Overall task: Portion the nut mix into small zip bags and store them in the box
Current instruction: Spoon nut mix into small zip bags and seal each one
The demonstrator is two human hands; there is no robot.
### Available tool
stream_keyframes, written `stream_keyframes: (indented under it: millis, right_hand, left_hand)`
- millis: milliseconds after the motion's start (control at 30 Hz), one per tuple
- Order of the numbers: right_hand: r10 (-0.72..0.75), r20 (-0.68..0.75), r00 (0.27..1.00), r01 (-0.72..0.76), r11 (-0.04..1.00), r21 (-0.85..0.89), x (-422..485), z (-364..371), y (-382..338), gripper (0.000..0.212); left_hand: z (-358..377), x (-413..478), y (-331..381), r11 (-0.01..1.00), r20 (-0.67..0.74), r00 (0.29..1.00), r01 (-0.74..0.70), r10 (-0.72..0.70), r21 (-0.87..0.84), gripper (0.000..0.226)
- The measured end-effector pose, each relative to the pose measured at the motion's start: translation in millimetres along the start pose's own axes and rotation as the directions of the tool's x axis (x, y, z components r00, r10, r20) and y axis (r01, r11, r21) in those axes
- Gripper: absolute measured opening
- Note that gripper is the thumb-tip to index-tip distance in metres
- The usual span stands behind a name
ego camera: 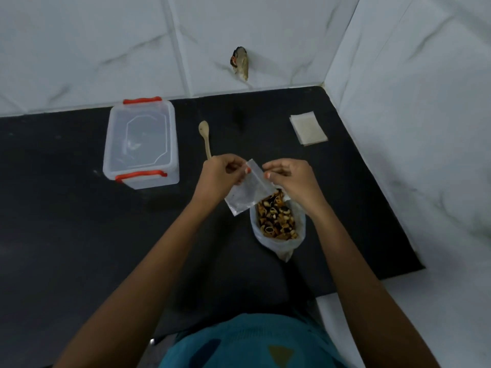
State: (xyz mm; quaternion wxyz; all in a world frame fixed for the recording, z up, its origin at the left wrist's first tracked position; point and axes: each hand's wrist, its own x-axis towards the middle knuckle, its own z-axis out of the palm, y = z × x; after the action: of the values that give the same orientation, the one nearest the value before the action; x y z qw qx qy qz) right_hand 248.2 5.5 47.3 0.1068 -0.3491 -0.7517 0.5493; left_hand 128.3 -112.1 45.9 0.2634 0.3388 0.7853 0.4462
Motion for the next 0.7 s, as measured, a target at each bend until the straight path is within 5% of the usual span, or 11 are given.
stream_keyframes:
  millis: [367,567,700]
  right_hand:
    - [0.012,0.08,0.997,-0.019,0.997,0.077,-53.1,60.8,2.2,0.013]
    - [0.008,0.038,0.999,-0.01,0.999,0.041,-59.8,75.3,-0.3,0.016]
    - [0.022,0.025,0.999,-0.025,0.992,0.121,-65.3,84.3,-0.8,0.007]
  left_hand:
    - [-25.5,-49.0,-30.1,0.984,-0.035,0.999,-0.033,0.04,0.176,0.025]
    - [-21.4,-70.5,-36.2,0.999,-0.224,0.974,-0.018,0.026,0.037,0.035]
    - [-16.3,-85.6,-38.9,0.994,-0.107,0.99,0.085,-0.092,-0.062,0.013]
